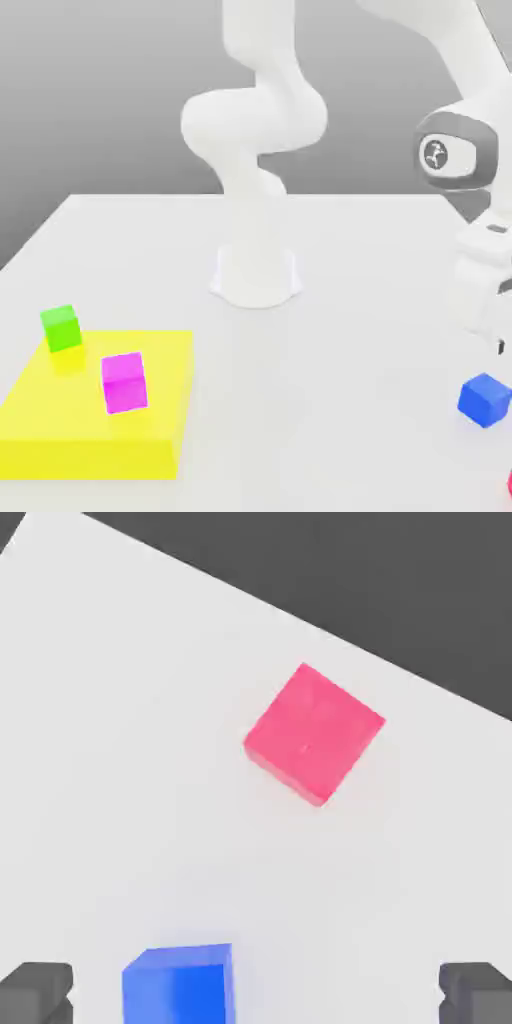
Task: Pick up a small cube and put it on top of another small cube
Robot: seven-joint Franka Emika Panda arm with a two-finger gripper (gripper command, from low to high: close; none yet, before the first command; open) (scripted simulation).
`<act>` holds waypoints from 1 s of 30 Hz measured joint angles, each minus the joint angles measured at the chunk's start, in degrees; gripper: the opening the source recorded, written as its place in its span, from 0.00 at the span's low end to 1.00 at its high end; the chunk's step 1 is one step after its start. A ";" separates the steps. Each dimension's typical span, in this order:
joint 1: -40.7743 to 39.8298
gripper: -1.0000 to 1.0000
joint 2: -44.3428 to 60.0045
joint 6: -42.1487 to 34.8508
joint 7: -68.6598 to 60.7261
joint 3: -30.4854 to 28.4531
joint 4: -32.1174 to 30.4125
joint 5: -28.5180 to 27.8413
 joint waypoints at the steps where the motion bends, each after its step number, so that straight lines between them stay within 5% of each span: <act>1: 1.44 0.50 2.15 0.90 1.64 -0.53 -0.29 -1.78; 6: 6.55 0.50 12.55 8.13 6.84 -5.78 1.33 -8.31; 7: 7.11 0.00 14.06 9.28 7.52 -6.51 1.67 -9.17; 14: 7.17 0.00 14.17 9.42 7.70 -6.57 1.69 -9.39; 19: 3.96 0.00 5.21 2.62 3.31 -2.35 -0.37 -3.75; 30: -20.85 0.00 -10.95 -8.19 -26.05 -14.00 -4.39 2.22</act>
